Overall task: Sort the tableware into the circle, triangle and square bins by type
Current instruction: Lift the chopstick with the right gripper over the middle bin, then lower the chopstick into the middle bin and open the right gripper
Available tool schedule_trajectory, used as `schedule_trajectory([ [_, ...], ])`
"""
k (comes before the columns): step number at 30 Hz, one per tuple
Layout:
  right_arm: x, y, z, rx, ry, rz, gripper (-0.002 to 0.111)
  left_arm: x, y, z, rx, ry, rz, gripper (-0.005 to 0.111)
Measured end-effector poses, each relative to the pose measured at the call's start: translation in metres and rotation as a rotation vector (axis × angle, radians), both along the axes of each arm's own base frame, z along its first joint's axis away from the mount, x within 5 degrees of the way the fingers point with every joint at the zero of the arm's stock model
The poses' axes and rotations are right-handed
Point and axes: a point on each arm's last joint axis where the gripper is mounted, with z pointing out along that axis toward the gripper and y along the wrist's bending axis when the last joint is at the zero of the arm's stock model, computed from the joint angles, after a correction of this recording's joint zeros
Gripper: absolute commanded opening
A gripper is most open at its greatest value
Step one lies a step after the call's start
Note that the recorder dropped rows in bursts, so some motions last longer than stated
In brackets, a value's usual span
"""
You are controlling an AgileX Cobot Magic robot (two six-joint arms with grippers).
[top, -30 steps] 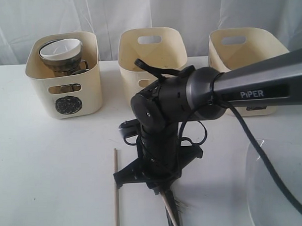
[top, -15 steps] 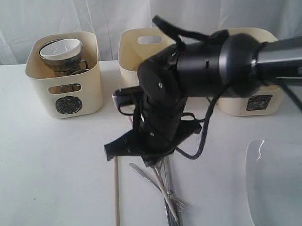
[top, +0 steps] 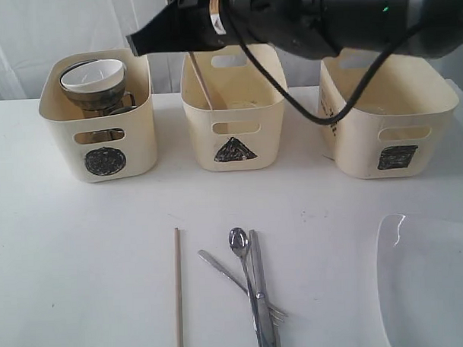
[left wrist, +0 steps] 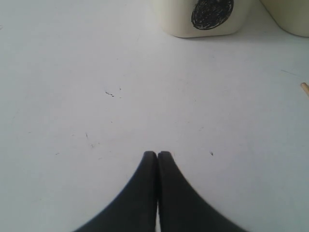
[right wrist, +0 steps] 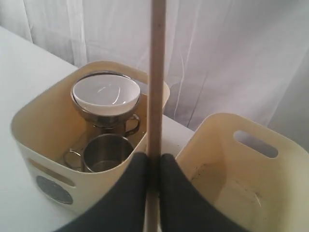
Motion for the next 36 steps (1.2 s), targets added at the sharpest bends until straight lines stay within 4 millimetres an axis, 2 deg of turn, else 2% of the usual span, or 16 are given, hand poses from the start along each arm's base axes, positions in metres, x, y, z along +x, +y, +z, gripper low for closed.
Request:
schedule_trajectory([
  [6,0.029,-0.006,-0.039,-0.064,0.022,0.003,0.0,0.0,0.0,0.0,0.0,0.0,0.0,0.0],
  [13,0.048,-0.038,-0.041,-0.039,0.009,-0.052,0.0,0.0,0.0,0.0,0.0,0.0,0.0,0.0],
  [19,0.063,-0.056,-0.033,0.102,-0.083,0.006,0.0,0.0,0.0,0.0,0.0,0.0,0.0,0.0],
  [26,0.095,-0.079,-0.058,0.202,-0.099,-0.001,0.0,0.0,0.0,0.0,0.0,0.0,0.0,0.0],
  [31,0.11,-0.077,-0.069,0.173,-0.153,0.046,0.0,0.0,0.0,0.0,0.0,0.0,0.0,0.0],
  [36,0.12,-0.074,-0.101,0.106,-0.12,0.06,0.0,0.0,0.0,0.0,0.0,0.0,0.0,0.0],
])
